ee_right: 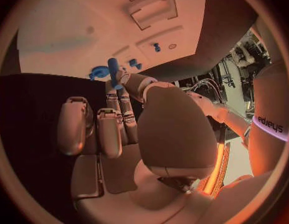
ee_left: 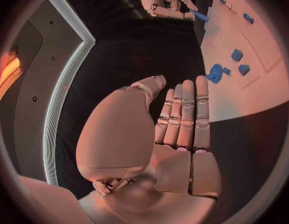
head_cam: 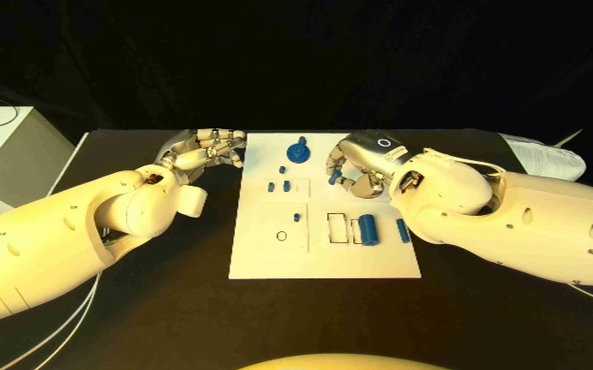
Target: Assemble the parts on the task board
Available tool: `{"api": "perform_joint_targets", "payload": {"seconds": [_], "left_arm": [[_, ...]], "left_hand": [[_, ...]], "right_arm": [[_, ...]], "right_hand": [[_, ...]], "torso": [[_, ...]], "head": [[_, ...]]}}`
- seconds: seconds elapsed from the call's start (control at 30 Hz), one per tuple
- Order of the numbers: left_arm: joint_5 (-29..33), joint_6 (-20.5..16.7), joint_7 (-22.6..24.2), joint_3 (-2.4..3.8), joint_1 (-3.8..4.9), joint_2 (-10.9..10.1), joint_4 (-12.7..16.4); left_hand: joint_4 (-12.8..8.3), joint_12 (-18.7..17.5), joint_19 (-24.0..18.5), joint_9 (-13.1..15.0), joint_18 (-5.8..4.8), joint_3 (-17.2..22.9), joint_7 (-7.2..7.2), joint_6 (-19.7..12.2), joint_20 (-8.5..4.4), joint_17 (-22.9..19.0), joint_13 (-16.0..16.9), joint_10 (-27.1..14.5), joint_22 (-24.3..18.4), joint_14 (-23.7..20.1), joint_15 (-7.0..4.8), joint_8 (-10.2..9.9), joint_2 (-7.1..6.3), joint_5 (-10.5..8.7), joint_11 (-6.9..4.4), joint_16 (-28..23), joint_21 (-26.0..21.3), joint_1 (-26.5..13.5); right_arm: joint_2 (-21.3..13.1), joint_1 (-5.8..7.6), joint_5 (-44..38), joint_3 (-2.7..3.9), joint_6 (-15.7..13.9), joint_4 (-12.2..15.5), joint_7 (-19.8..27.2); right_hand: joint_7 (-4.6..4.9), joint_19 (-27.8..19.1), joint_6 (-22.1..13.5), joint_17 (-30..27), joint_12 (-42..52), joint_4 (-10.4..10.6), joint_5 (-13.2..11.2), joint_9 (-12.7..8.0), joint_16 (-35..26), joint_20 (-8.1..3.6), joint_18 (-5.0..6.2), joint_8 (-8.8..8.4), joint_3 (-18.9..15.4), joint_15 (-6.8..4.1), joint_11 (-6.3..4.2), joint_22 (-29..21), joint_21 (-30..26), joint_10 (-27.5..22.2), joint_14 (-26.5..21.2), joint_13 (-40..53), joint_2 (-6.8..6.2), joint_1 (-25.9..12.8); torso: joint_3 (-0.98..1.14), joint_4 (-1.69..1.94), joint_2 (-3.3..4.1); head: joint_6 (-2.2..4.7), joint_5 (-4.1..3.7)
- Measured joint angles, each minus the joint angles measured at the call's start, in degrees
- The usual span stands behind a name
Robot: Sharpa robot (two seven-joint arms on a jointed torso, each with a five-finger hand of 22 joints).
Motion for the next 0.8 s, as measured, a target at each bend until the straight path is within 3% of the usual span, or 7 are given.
{"api": "perform_joint_targets", "payload": {"seconds": [0.43, 0.8], "left_arm": [[0.1, 0.0, 0.0, 0.00, 0.00, 0.5, 0.0], [0.2, 0.0, 0.0, 0.00, -0.01, 0.5, 0.1]], "left_hand": [[0.3, 0.0, 0.2, 0.0, 0.00, 0.0, 0.00, 0.0, 0.22, 0.0, -0.1, 0.0, -0.1, 0.0, 0.00, 0.0, 0.00, 0.00, 0.00, -0.2, 0.0, 0.0], [0.3, 0.0, 0.2, 0.0, 0.00, 0.0, 0.00, 0.0, 0.21, 0.0, -0.1, 0.0, -0.1, 0.0, 0.00, 0.0, 0.00, 0.00, 0.00, -0.2, 0.0, 0.0]], "right_arm": [[7.5, -3.55, 0.8, -0.89, 0.3, 1.6, 0.2], [10.6, -6.04, 0.9, -1.34, 0.7, 0.7, 0.6]], "right_hand": [[0.00, 0.0, 0.0, -0.3, 0.0, -0.2, 0.2, 0.0, 0.0, 0.01, 0.00, 0.00, 0.1, 0.01, 0.00, 0.0, 0.0, 0.0, 0.0, 0.0, 0.00, 0.0], [0.00, 0.0, 0.0, -0.4, 0.0, -0.3, 0.2, 0.0, 0.0, 0.01, 0.00, 0.00, 0.2, 0.02, 0.01, 0.0, -0.3, 0.0, 0.0, 0.0, 0.00, 0.0]], "torso": [[0.01, 0.10, 0.16], [0.01, 0.12, 0.18]], "head": [[-0.37, 1.38], [-0.92, 2.14]]}}
